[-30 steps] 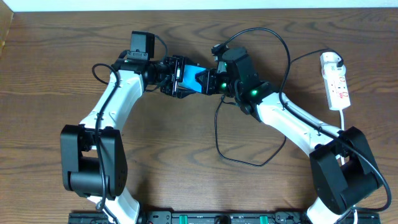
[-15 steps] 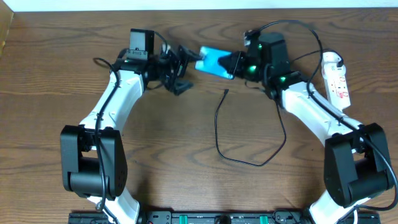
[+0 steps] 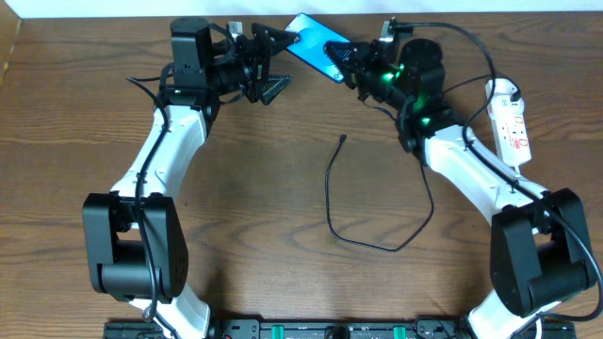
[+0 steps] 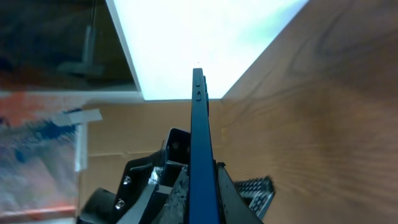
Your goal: Plug charger to phone and switch on socket
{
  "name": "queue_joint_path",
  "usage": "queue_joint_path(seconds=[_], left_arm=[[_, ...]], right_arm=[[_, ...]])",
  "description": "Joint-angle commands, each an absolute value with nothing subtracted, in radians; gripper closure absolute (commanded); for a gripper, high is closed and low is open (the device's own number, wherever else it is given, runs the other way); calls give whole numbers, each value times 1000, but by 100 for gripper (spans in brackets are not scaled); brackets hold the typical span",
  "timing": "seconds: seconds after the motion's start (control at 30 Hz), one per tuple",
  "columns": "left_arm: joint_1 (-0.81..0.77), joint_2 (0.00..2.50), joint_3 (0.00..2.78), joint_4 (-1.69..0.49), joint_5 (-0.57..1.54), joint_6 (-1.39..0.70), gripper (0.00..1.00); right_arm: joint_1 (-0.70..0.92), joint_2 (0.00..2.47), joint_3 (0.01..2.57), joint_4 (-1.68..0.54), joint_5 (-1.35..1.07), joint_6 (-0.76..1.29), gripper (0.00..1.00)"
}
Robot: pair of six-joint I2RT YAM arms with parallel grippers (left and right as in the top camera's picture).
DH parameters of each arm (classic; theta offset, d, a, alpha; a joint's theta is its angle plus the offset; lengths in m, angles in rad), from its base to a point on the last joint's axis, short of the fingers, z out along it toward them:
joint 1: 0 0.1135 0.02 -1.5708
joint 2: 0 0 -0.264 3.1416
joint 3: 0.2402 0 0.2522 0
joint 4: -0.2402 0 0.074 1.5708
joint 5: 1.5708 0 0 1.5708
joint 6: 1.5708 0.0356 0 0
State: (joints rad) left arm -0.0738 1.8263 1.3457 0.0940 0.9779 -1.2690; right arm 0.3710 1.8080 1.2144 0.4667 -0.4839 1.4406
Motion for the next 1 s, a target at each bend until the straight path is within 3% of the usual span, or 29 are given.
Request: queue_joint_path(seconds=[0.0,0.33,0.57,0.73,0.8,0.87,0.93,0.97], left_arm=[[-73,1808,1366,165,976,-1313,17],[-96,1808,1365,219,949,-1325,49],[-98,1808,1365,219,949,-1322,59],[-97,1808,1365,219,940,-1322,79],[-98,1808,1365,219,934,-1322,92],[-97,1808,1365,219,922,-1322,92],[-96,1808,1365,219,915,-1322,93],[-94,1808,1365,219,916,-1315,93]], right_arm=[[410,1773,1233,479,-412,1616,99],[460,1773,1233,479,-391,1682,99],[474,1773,1233,478,-394,1698,99],[475,1774,1233,479,-406,1709,98],[475,1774,1233,479,-410,1714,90],[475,1774,1233,479,-410,1713,81],[468,1774,1233,468,-412,1711,60],[460,1774,1233,453,-417,1695,54]])
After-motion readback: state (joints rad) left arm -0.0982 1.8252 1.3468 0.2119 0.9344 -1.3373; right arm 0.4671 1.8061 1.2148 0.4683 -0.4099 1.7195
